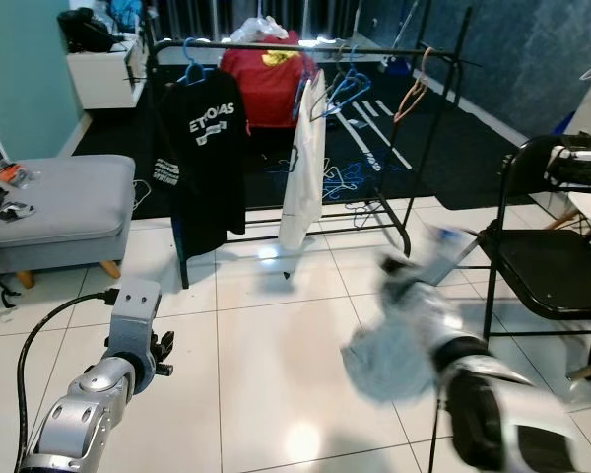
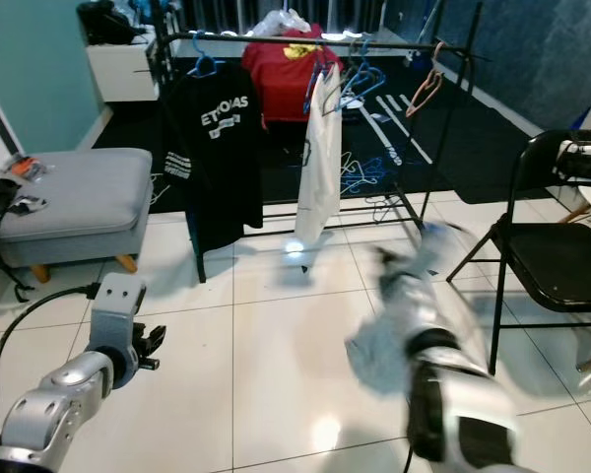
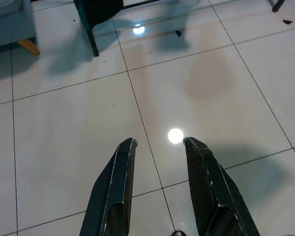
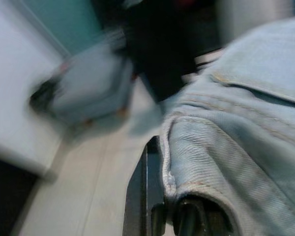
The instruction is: Hang hanger
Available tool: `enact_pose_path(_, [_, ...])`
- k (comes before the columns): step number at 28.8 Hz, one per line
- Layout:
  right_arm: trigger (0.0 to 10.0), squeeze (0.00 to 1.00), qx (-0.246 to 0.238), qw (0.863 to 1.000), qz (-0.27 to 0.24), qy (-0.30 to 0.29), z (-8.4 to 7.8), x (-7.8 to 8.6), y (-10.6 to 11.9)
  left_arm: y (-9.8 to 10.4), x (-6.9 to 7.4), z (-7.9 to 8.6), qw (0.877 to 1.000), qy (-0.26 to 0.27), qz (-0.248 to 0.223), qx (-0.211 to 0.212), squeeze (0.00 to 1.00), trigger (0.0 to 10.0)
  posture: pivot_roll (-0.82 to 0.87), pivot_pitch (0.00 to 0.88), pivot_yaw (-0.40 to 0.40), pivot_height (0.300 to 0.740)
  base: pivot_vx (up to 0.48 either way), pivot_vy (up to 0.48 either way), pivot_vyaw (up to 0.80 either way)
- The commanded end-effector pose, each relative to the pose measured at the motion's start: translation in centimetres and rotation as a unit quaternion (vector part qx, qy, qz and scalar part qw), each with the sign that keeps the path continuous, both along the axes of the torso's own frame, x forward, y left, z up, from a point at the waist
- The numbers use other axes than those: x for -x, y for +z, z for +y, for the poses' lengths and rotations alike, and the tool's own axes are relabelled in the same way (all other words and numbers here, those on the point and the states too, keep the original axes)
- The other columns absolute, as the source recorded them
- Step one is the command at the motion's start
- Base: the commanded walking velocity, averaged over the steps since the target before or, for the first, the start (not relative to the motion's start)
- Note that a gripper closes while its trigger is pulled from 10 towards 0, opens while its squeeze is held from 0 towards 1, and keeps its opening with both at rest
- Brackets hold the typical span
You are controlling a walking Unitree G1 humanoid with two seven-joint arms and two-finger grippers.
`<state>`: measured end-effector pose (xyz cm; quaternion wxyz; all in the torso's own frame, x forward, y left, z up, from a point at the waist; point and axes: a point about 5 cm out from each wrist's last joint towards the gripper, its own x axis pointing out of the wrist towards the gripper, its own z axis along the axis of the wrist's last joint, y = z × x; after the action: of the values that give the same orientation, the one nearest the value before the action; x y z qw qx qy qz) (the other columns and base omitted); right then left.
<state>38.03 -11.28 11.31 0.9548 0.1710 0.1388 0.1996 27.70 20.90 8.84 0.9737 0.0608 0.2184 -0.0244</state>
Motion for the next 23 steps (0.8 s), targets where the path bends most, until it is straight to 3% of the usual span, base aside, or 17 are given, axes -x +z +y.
enact_pose_path(1, [0.0,0.00,0.119,0.962,-0.032,0.244,3.9,2.9,-2.5,-0.6,0.4,0.3,1.000,0.002,0.017,-0.015,0.00,10.0,0.06,0.020,-0.060,0.740,0.000,0.000,0.00])
enact_pose_path(2, [0.0,0.00,0.162,0.920,-0.037,0.356,5.3,4.8,-4.1,-0.6,0.5,0.3,1.000,0.001,0.019,-0.017,0.00,10.0,0.06,0.020,-0.060,0.740,0.000,0.000,0.00])
enact_pose_path(3, [0.0,0.00,0.162,0.920,-0.037,0.356,5.3,4.8,-4.1,-0.6,0.5,0.3,1.000,0.001,0.019,-0.017,0.00,10.0,0.06,0.020,-0.060,0.740,0.000,0.000,0.00])
enact_pose_path(4, [0.0,0.00,0.195,0.875,-0.039,0.441,6.0,6.6,-5.5,-0.7,0.6,0.4,1.000,-0.002,0.022,-0.019,0.00,10.0,0.06,0.021,-0.060,0.740,0.000,0.000,0.00])
enact_pose_path(5, [0.0,0.00,0.225,0.842,-0.035,0.489,5.7,7.7,-6.6,-0.8,0.7,0.4,0.999,-0.006,0.026,-0.023,0.00,10.0,0.05,0.024,-0.056,0.740,0.000,0.000,0.00])
enact_pose_path(6, [0.0,0.00,0.242,0.826,-0.031,0.509,5.4,8.3,-7.2,-0.9,0.7,0.3,0.999,-0.009,0.028,-0.025,0.00,10.0,0.05,0.024,-0.056,0.740,0.000,0.000,0.00])
enact_pose_path(7, [0.0,0.00,0.242,0.826,-0.031,0.509,5.4,8.3,-7.2,-0.9,0.7,0.3,0.999,-0.009,0.028,-0.025,0.00,10.0,0.05,0.024,-0.056,0.740,0.000,0.000,0.00])
enact_pose_path(9, [0.0,0.00,0.291,0.782,-0.010,0.551,3.5,9.2,-8.4,-1.1,0.8,0.3,0.999,-0.015,0.035,-0.028,0.00,10.0,0.04,0.024,-0.051,0.740,0.000,0.000,0.00])
enact_pose_path(11, [0.0,0.00,0.291,0.782,-0.010,0.551,3.5,9.2,-8.4,-1.1,0.8,0.3,0.999,-0.015,0.035,-0.028,0.00,10.0,0.04,0.024,-0.051,0.740,0.000,0.000,0.00])
enact_pose_path(14, [0.0,0.00,0.397,0.705,0.060,0.585,-1.7,9.8,-9.8,-1.3,0.7,1.1,0.998,0.014,0.037,-0.048,0.00,10.0,0.03,0.022,-0.052,0.740,0.000,0.000,0.00])
enact_pose_path(15, [0.0,0.00,0.397,0.705,0.060,0.585,-1.7,9.8,-9.8,-1.3,0.7,1.1,0.998,0.014,0.037,-0.048,0.00,10.0,0.03,0.022,-0.052,0.740,0.000,0.000,0.00])
enact_pose_path(17, [0.0,0.00,0.422,0.689,0.075,0.584,-2.7,9.7,-9.8,-1.2,0.6,1.4,0.998,0.026,0.034,-0.054,0.00,10.0,0.03,0.022,-0.052,0.740,0.000,0.000,0.00])
enact_pose_path(18, [0.0,0.00,0.466,0.675,0.103,0.562,-4.6,9.2,-9.7,-1.0,0.4,1.9,0.997,0.040,0.027,-0.057,0.00,10.0,0.04,0.022,-0.058,0.740,0.000,0.000,0.00])
enact_pose_path(20, [0.0,0.00,0.466,0.675,0.103,0.562,-4.6,9.2,-9.7,-1.0,0.4,1.9,0.997,0.040,0.027,-0.057,0.00,10.0,0.04,0.022,-0.058,0.740,0.000,0.000,0.00])
enact_pose_path(21, [0.0,0.00,0.512,0.668,0.118,0.527,-6.5,8.4,-9.2,-0.7,0.3,2.2,0.997,0.046,0.022,-0.059,0.00,10.0,0.04,0.022,-0.058,0.740,0.000,0.000,0.00])
enact_pose_path(22, [0.0,0.00,0.512,0.668,0.118,0.527,-6.5,8.4,-9.2,-0.7,0.3,2.2,0.997,0.046,0.022,-0.059,0.00,10.0,0.04,0.022,-0.058,0.740,0.000,0.000,0.00])
enact_pose_path(23, [0.0,0.00,0.556,0.665,0.117,0.485,-7.9,7.5,-8.4,-0.6,0.3,2.4,0.997,0.048,0.019,-0.059,0.00,10.0,0.04,0.021,-0.058,0.740,0.000,0.000,0.00])
